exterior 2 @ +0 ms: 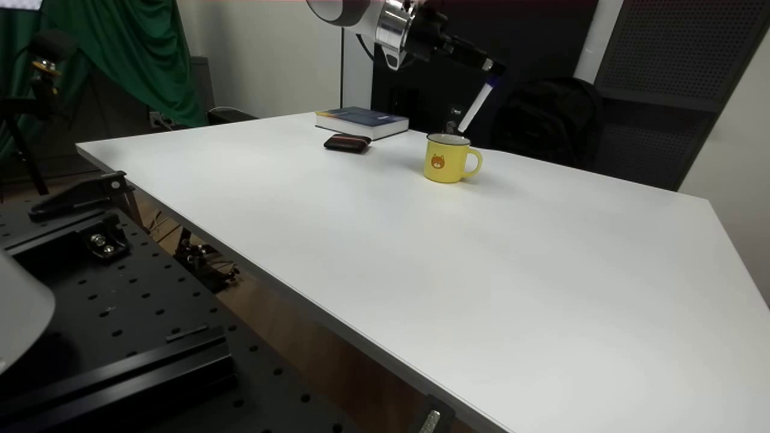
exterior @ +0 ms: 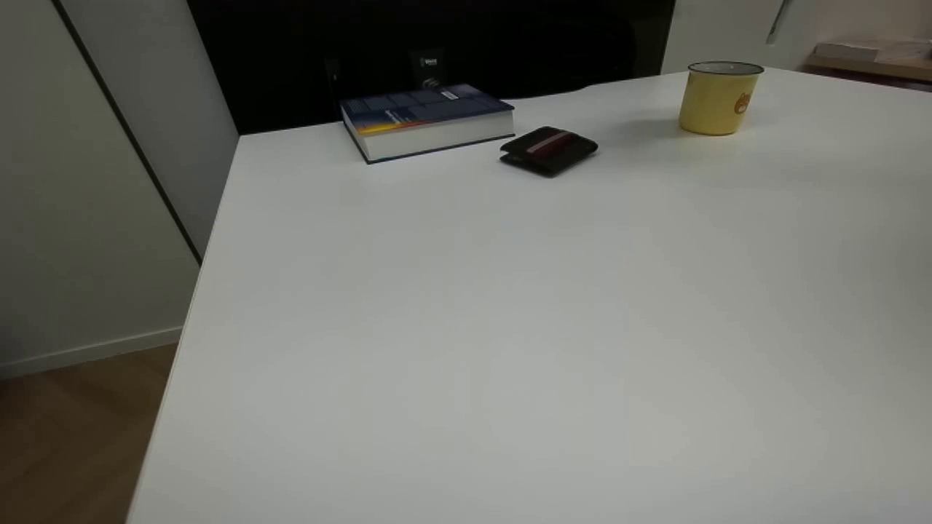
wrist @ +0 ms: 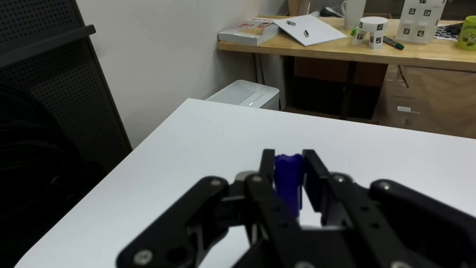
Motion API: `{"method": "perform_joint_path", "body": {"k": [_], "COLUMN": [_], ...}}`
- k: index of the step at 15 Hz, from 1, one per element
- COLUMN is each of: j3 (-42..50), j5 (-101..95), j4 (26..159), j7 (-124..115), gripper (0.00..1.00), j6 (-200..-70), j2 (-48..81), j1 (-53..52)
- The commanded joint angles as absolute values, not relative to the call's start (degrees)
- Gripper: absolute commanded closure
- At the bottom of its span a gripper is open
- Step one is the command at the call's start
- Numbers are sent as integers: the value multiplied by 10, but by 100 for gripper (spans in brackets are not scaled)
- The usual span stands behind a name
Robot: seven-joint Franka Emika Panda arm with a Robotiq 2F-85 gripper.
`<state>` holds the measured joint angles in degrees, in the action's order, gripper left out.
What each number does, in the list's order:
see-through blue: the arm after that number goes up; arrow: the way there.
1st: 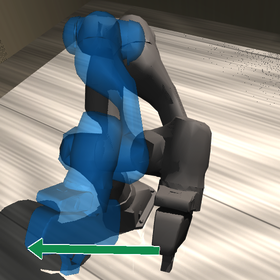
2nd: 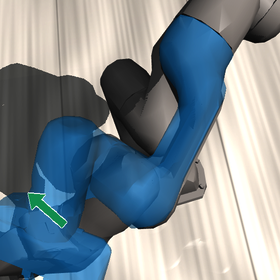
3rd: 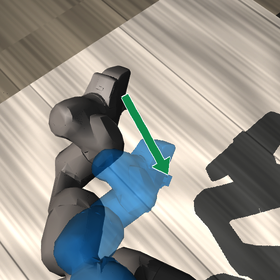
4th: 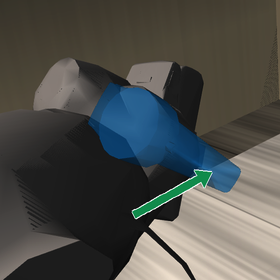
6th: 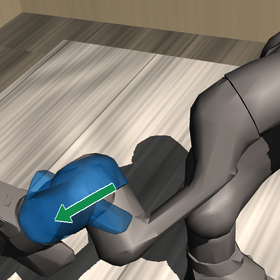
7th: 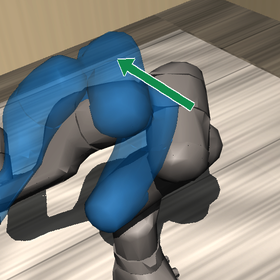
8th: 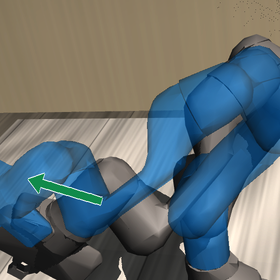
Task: Remove the blue marker from the mug, place the marker back in the mug, take the marker out of the mug
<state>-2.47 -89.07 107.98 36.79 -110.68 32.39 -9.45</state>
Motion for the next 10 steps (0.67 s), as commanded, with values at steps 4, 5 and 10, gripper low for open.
{"method": "perform_joint_path", "body": {"k": [4,5,10], "j3": [-28,-29,-32], "j5": [-943,-947,-959], "j4": [1038,1033,1005], "j7": [305,297,278], "gripper": [94,94,94], "j6": [-1080,-1080,-1083], "j2": [375,381,413], "j1": [-91,-91,-92]}}
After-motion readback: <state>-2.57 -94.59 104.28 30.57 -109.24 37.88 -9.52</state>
